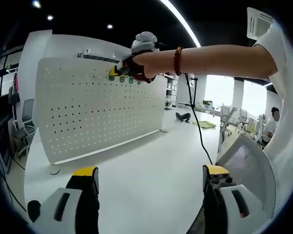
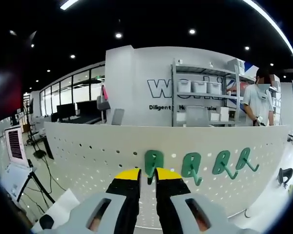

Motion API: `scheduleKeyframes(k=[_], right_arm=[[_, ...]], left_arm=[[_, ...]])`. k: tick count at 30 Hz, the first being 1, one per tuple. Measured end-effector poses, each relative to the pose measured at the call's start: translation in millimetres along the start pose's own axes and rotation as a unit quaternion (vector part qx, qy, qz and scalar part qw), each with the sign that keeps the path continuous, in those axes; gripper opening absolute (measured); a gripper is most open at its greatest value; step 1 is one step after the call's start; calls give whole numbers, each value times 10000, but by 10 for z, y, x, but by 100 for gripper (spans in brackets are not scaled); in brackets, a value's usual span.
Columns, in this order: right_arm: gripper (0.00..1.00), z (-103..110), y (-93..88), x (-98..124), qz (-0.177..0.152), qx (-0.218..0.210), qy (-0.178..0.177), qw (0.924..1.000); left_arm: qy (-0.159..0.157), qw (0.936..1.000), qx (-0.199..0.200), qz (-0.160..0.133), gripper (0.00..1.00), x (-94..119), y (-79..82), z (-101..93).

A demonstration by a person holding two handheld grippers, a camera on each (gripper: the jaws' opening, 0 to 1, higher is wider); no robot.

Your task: Insert the hook assembly into the mounting plate slot until the hook locks in place.

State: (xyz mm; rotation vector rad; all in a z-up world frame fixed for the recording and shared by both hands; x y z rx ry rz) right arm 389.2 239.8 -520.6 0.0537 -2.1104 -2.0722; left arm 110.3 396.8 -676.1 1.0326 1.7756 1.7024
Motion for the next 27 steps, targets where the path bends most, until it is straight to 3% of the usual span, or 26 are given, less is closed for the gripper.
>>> scheduleKeyframes(k=[7,16,19,27], right_arm=[[15,65,97,-24,-266,239,181,9992],[19,64,22,-8,-206,177,175,9995],[25,73,6,10,-188,217,189,9994],[31,60,-13,110,-216,208,263,9992]], left_arm=[[-7,10000,-14,38,90,1,-9,-3],[28,10000,-11,18,90,6,10,0],[31,10000,-39,38,90,2,15,-18],[41,9999,-98,50,90,17,76,-92]])
Point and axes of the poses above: the point that each gripper's makers call its tool centre point, and the gripper's own axes: x roughly backward along the fingers, z roughly to its left, y roughly out of its top, the point moved 3 cm from there along x, roughly backward along the fingers, and after that the axes turned 5 degrees about -z, right-handed, at the moved point
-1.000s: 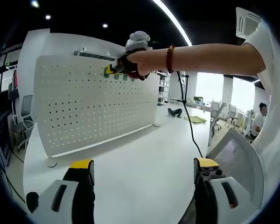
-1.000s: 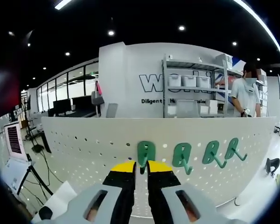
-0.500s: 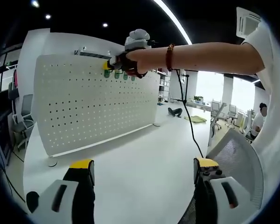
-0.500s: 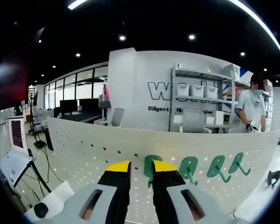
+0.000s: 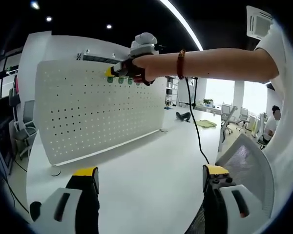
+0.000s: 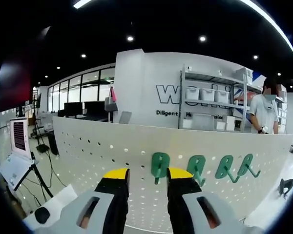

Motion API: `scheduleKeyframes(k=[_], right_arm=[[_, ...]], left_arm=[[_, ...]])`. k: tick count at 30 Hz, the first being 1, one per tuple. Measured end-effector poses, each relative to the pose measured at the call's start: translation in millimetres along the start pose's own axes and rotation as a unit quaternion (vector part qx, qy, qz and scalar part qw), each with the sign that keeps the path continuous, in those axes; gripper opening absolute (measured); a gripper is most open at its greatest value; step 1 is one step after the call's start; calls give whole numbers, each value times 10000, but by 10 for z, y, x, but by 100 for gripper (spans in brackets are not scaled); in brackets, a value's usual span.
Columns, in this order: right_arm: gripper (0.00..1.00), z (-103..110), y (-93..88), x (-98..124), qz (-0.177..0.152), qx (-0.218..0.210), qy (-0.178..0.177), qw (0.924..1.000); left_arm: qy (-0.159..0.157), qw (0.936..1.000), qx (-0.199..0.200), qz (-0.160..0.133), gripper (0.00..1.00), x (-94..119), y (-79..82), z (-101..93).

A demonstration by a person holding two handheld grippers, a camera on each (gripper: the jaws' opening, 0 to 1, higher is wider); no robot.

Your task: Insert the hook assembly into the mounting plate slot until the hook locks in place.

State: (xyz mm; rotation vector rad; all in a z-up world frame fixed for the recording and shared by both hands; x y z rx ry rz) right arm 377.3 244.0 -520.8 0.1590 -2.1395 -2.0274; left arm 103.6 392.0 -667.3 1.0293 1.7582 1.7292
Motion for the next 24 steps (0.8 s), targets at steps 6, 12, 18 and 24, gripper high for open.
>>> scheduleKeyframes(k=[6,12,18,24], right_arm=[[35,4,-16,89,-13,1,118,9999],[37,23,-102,234,-42,-40,215,9998],[40,-6,-236,303,55,1,323,9995],[40,-36,-305,423,63,-71,410,9991]], left_arm=[[48,10000,-52,23,90,18,29,-36],[58,9999,-82,65,90,-7,51,-95],[73,9999,-150,30,90,6,127,-158],[175,9997,-159,77,90,33,135,-197]])
Point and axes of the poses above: the point that each gripper's makers call its tool centre point, and the gripper's own axes: x roughly backward along the fingers, z roughly to its left, y roughly out of its top, the point moved 3 cm from there along x, roughly backward along the fingers, and after that the axes turned 5 degrees about -z, right-handed, at the moved point
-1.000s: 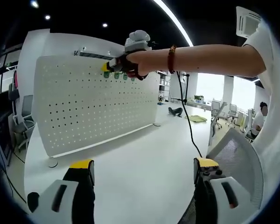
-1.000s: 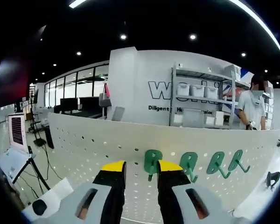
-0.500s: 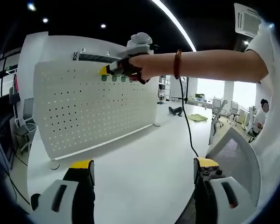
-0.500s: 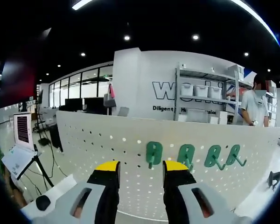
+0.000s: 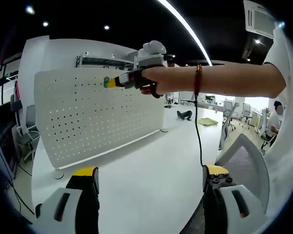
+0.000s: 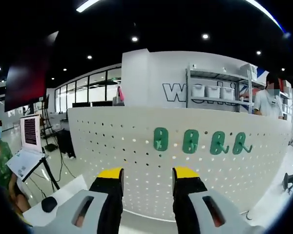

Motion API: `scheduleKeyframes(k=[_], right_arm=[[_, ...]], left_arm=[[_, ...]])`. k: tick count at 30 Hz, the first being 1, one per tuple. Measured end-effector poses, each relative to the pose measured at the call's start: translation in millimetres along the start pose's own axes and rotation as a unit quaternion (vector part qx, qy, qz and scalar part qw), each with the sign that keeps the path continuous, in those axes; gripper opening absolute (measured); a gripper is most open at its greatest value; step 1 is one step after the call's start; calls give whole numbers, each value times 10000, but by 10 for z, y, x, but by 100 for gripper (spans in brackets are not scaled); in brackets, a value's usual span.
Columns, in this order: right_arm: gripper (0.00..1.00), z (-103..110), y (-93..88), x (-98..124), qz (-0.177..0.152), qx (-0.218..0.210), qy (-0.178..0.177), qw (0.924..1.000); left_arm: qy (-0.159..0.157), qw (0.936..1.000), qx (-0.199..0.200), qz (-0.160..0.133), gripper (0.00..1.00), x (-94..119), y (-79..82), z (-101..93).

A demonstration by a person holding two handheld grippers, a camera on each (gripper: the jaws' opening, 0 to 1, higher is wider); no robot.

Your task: Insert the hook assembly into the mounting plate slot until the hook locks in place.

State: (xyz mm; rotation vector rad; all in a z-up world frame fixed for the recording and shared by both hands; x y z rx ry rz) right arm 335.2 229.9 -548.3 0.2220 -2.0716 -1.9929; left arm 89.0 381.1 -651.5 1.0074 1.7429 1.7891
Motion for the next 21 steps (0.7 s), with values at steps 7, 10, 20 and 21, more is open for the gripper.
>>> scheduleKeyframes(k=[7,10,20,21], right_arm=[[42,20,-130,248,-11,-63,219,9997],[44,61,-190,354,12,-18,363,9993],[48,181,-480,854,23,-36,832,9965],[48,190,-510,924,70,11,866,9962]], left_arm=[[147,9999,-4,-31,90,37,84,-96],[196,9998,-35,-21,90,40,107,-140],[328,9994,22,-47,90,130,113,-302],[334,9994,16,-38,90,138,104,-313]])
Point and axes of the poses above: the point that each gripper's makers call its tool centre point, and the gripper's own axes: x roughly backward along the fingers, z roughly to its left, y roughly out of its top, the point moved 3 cm from there along x, roughly backward along the fingers, and after that the axes turned 5 degrees about -z, right-handed, at the moved point
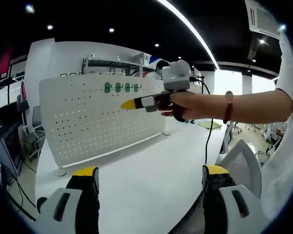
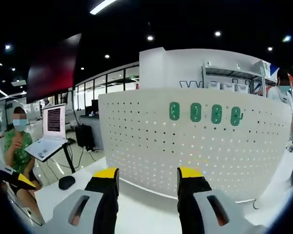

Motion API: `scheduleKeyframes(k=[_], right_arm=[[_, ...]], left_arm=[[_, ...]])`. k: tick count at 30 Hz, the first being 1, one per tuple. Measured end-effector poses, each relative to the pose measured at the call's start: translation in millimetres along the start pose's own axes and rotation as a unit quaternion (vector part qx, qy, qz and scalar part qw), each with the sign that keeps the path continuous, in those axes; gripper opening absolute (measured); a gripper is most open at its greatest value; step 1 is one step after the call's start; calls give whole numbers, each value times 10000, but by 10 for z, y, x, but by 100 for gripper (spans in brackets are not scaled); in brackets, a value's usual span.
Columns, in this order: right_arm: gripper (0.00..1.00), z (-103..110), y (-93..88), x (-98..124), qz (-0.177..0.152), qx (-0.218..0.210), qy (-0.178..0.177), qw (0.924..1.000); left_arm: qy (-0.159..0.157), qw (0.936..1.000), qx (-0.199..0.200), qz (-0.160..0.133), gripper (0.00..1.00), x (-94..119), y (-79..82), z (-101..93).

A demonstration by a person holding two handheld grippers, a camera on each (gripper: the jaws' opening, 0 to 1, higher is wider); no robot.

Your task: Insert the hook assembly into the mounting plate slot until the hook locks in place.

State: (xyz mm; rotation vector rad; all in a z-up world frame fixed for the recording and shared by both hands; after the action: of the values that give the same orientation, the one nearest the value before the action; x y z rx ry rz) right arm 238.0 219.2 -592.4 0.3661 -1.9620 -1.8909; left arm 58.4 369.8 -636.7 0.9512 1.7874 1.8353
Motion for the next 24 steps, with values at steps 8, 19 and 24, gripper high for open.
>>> scheduleKeyframes(k=[8,19,24], right_arm=[[51,66,-88,424,-105,1,68,9999],[59,105,-24,828,-284,179,320,9989],[60,101,-4,1003,-392,223,415,9981]], left_arm=[[22,10000,-26,13,90,20,-29,-75],[147,9997,-92,-153,91,44,76,-125],[187,9996,-102,-209,91,21,106,-159]])
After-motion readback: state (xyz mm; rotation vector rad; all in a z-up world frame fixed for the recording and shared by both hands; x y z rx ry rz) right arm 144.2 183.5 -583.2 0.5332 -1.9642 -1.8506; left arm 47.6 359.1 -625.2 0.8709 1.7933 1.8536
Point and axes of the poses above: the point that each gripper's makers call its tool centre point, and the gripper's own axes: x roughly backward along the fingers, z roughly to its left, y roughly out of its top, the point moved 3 cm from there along x, roughly backward along the fingers, and after that the axes turned 5 degrees about -z, right-handed, at the moved point
